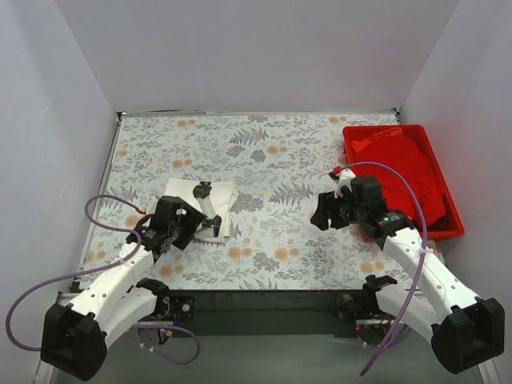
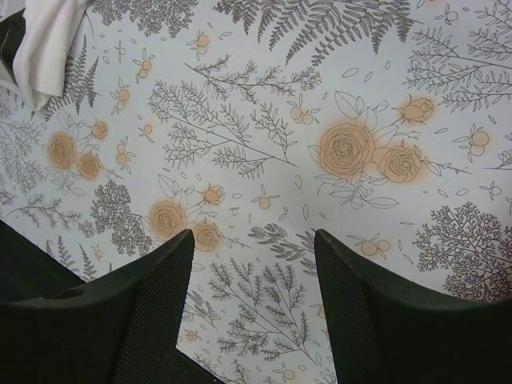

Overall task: Fold and stack the t-shirts
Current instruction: Neatly place the folded tshirt to the corner

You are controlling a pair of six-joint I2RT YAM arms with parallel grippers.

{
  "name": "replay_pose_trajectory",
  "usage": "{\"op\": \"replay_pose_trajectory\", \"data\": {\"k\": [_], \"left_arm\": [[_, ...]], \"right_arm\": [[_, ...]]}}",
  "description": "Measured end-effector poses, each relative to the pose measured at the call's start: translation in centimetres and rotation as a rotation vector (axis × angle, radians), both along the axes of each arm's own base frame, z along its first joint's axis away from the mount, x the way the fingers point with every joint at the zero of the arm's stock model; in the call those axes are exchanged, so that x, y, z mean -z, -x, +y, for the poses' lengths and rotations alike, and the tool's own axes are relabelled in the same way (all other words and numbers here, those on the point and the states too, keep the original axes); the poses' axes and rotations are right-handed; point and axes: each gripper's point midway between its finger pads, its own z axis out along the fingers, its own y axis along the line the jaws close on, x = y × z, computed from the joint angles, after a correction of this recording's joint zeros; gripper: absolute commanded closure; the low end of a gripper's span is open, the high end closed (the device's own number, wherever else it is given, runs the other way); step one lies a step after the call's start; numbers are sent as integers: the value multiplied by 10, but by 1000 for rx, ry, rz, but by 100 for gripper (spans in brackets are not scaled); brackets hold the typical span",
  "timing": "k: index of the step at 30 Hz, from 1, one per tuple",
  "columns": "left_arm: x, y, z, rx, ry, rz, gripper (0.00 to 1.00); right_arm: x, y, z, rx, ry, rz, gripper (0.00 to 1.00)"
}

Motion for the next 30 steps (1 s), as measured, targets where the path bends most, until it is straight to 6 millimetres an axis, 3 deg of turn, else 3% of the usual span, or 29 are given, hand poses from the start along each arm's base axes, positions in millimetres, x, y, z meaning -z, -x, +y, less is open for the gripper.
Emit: {"op": "replay_pose_trajectory", "data": {"k": [10, 16, 21, 23, 26, 30], "left_arm": [[42, 21, 14, -112, 22, 56, 27], [45, 8, 13, -138, 42, -6, 36], [51, -4, 12, -158, 45, -30, 60], [54, -8, 12, -167, 37, -30, 78], [59, -12, 15, -183, 19, -26, 96], [58, -27, 18, -211, -4, -32, 100]], "right_arm": [[-1, 4, -1, -3, -8, -13, 31], [2, 6, -2, -2, -6, -10, 31], [2, 6, -2, -2, -6, -8, 31], [2, 6, -2, -2, -6, -8, 31], [2, 6, -2, -2, -6, -8, 32], [2, 6, -2, -3, -5, -8, 32]]}}
